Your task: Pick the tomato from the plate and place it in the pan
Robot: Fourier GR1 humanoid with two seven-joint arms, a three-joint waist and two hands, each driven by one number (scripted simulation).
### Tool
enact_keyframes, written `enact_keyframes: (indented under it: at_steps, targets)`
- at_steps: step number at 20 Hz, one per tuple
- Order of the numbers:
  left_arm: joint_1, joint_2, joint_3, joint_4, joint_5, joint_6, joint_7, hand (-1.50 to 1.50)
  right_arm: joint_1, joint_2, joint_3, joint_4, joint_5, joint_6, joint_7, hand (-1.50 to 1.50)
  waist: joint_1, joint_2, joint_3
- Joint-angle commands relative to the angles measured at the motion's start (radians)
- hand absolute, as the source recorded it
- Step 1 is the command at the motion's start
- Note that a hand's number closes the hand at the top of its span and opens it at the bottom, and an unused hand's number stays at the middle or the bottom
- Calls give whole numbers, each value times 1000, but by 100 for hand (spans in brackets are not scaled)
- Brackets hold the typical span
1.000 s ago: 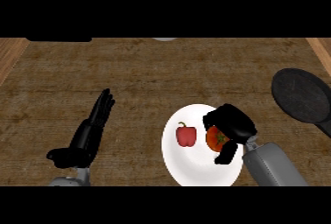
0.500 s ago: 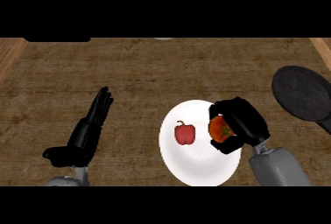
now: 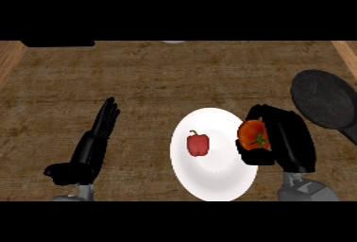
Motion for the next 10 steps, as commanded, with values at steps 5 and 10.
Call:
enact_keyframes:
  at_steps: [5, 10]
  targets:
    - [26, -2, -13, 14, -10, -24, -36, 0, 2, 65, -125, -211, -89, 19, 149, 150, 16, 5, 1]
    - [7, 3, 18, 8, 14, -38, -35, 0, 36, 61, -276, -152, -221, -85, 88, 150, 16, 6, 2]
